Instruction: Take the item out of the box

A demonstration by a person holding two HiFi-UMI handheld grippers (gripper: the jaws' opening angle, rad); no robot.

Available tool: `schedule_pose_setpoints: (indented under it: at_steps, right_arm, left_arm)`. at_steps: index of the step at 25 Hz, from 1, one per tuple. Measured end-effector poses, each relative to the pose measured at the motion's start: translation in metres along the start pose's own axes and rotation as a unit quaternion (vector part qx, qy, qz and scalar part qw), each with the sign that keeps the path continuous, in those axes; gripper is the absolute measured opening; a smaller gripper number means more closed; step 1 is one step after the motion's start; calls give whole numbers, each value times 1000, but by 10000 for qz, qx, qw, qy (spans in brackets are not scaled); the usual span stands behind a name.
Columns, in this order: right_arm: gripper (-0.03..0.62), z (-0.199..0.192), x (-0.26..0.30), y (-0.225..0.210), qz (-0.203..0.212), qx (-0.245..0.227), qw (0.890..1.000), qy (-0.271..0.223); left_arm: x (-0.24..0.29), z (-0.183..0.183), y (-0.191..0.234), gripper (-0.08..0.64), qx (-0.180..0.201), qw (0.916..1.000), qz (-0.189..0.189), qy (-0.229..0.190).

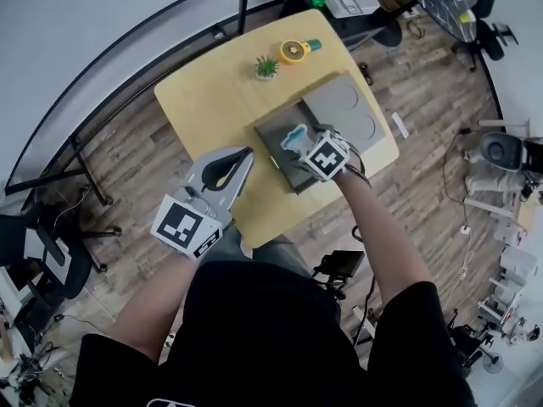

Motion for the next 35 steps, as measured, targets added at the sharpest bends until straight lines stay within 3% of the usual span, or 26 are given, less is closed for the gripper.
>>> schedule_pose_setpoints:
  at_steps: [6, 9, 11, 14, 17, 20, 25, 28, 35]
  right_arm:
    - [392, -9, 26, 0, 258, 205, 9979, 550]
    - [379, -19, 35, 22, 949, 660, 9888, 941]
    - [379, -20, 41, 28, 1092, 758, 9857, 1037]
    - [360, -21, 48, 25, 994, 754, 9863, 1075]
    - [285, -18, 52, 15, 675, 484, 9918, 976]
    - [262, -21, 53, 23, 916, 693, 9878, 1055]
    - [172, -21, 55, 21, 804, 665, 9887, 1074]
    - [143, -21, 54, 13, 506, 473, 9920, 1053]
    - [121, -19, 29, 13, 493, 636, 9925, 925]
  left_arm:
    - [-3, -17, -4, 0, -100, 9999, -1, 105]
    - [-5, -23, -6, 0, -125, 9998, -12, 153]
    - [-7, -27, -6, 0, -138, 9998, -11, 176]
    - [-10, -31, -6, 0, -143, 9997, 5, 197]
    - [-12, -32, -6, 0, -165, 9996, 17, 214]
    - [-14, -35, -6, 0, -176, 9996, 20, 232]
    - [-16, -39, -11, 0, -192, 9995, 8, 240]
    - [-17, -38, -12, 0, -184, 9995, 2, 244]
    - [-14, -29, -13, 0, -102, 9997, -72, 187]
Point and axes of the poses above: the fingertips, and each gripper's own axes: x forward along the fingers, y to its left, z out of its top, the point moved 3 cm from there along -x, backward along the fingers, and after that the axes turned 3 degrees about -y, right-handed, at the moved point
